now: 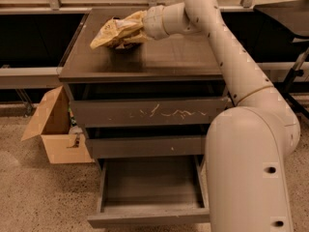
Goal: Place brown chip bag into bottom drawer
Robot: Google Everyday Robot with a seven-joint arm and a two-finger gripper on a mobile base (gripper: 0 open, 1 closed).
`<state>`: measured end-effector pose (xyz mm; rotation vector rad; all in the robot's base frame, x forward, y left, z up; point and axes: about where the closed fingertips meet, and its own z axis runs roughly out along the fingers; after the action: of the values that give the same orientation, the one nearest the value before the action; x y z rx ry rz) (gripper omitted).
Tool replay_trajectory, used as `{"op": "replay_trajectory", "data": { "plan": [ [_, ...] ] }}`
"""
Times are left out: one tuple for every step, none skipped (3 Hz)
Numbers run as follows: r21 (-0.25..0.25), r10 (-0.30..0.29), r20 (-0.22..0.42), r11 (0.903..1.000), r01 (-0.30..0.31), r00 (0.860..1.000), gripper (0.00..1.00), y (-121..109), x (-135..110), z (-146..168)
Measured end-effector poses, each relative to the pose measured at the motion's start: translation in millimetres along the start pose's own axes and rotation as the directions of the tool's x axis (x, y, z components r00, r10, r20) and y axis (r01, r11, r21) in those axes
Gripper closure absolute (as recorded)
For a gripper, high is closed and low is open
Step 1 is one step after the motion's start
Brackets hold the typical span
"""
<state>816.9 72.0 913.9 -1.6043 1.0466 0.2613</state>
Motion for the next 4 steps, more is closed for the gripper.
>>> {"op": "replay_trajectory", "data": {
  "plan": [
    [0.046,-0.044,0.122,0.9982,0.039,0.992,1.0,-16,-48,-36],
    [0.044,-0.044,0.12,0.9983,0.039,0.992,1.0,-15,-47,-35],
    [0.035,-0.058,0.154,0.998,0.053,0.986,1.0,-17,-60,-35],
    [-0.008,-0.124,0.191,0.9918,0.128,0.974,1.0,-13,-103,-52]
  ]
}}
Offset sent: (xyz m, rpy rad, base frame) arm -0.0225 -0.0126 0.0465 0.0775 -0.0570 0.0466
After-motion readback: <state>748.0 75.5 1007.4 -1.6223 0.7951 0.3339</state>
